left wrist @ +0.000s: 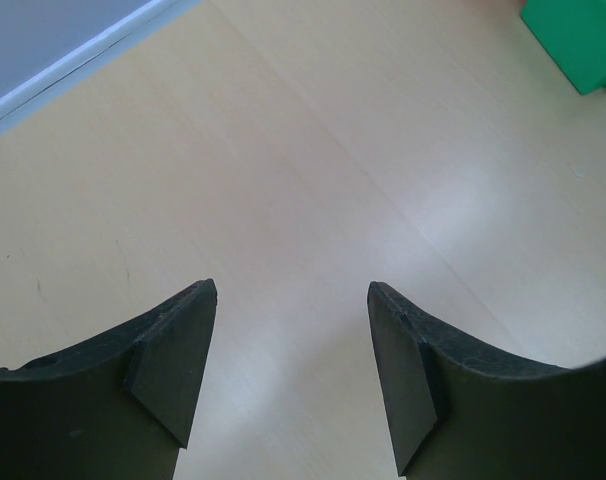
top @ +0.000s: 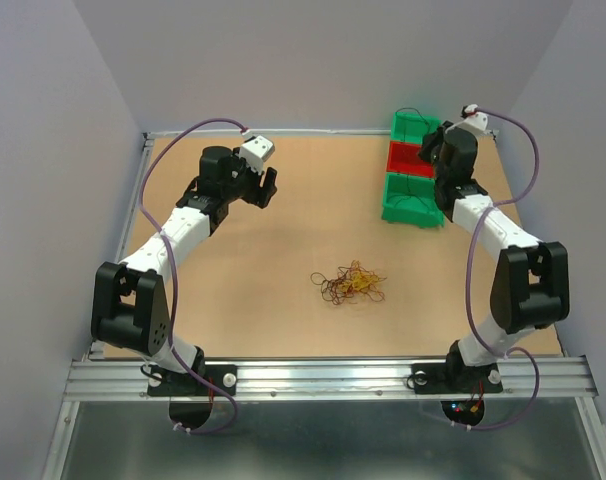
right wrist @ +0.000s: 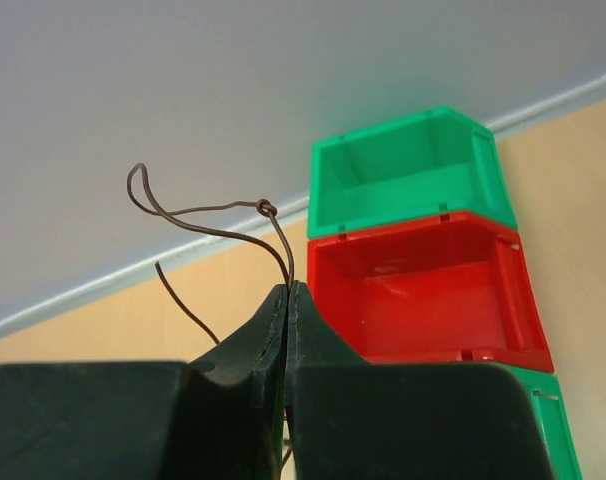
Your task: Untangle the cables
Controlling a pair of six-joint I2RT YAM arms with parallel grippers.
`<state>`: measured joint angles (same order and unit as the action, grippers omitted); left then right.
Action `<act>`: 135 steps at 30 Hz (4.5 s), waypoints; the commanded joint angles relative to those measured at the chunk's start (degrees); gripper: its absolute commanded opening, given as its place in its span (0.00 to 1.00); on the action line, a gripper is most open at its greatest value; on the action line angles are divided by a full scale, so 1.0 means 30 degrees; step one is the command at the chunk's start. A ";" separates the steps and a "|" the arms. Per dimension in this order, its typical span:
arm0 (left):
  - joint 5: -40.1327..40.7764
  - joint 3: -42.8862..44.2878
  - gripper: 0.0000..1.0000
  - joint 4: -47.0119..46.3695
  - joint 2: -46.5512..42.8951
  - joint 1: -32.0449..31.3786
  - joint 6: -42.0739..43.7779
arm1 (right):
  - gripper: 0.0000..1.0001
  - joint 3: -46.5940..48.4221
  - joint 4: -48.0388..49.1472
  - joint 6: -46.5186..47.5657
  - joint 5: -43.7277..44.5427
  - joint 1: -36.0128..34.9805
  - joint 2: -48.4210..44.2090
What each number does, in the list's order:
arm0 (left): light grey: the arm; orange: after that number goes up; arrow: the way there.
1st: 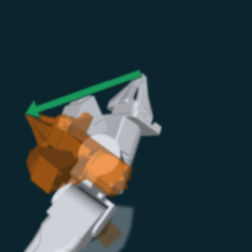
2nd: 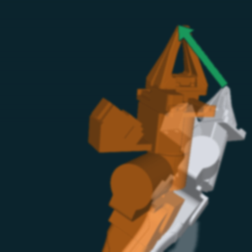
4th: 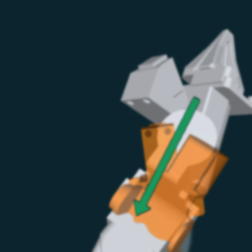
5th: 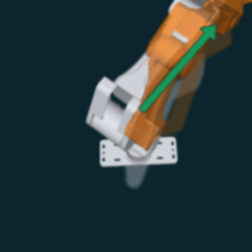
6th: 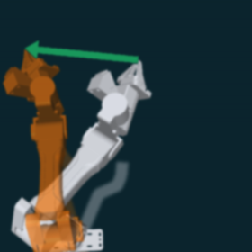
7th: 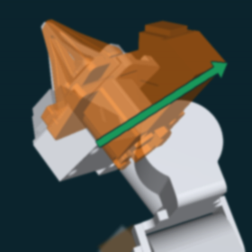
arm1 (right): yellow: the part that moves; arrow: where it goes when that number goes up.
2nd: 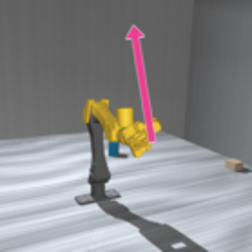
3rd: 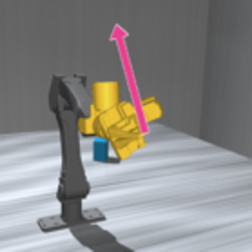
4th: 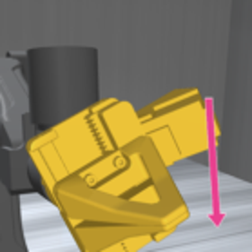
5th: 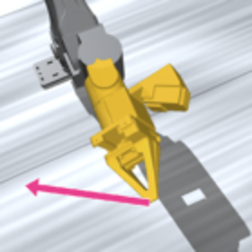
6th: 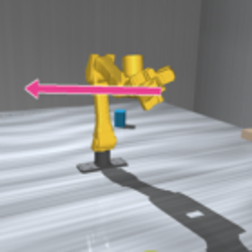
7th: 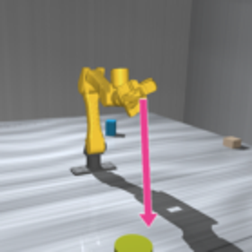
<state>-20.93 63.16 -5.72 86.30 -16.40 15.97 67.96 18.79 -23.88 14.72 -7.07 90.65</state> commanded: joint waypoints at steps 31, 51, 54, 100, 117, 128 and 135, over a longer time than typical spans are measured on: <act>-0.0231 0.0569 0.73 -0.0673 -0.0525 0.0077 0.0010 | 0.01 -0.3087 -0.2482 0.1747 0.0634 0.0248 0.3530; -0.0261 0.0657 0.73 -0.0585 -0.0379 0.0019 0.0068 | 0.01 0.1338 -0.6026 0.3329 -0.5425 -0.0422 0.8249; -0.0202 0.0657 0.73 -0.0585 -0.0379 0.0019 0.0069 | 0.01 0.1778 -0.6725 0.4353 -0.6600 -0.1708 0.8221; -0.1432 0.1097 0.73 0.0177 0.1495 -0.1388 0.1035 | 0.72 0.0196 -0.6555 0.6992 -0.0170 -0.7721 0.2711; 0.0121 0.0862 0.73 -0.0438 0.0502 -0.0861 0.0627 | 0.42 0.2977 -0.6526 0.9133 -0.2940 -0.7428 0.6902; 0.1878 0.0130 0.73 -0.1815 -0.0817 0.0429 -0.0488 | 0.28 0.6171 -0.6438 0.8018 -0.4380 -0.8423 0.9302; 0.1996 -0.0397 0.73 -0.2489 -0.1578 0.0751 -0.0752 | 0.28 0.7519 -0.5647 0.8309 -0.6193 -1.0063 1.0240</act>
<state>-15.29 63.02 -9.41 84.86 -14.61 14.81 85.84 -2.13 -0.19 1.06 -33.71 120.46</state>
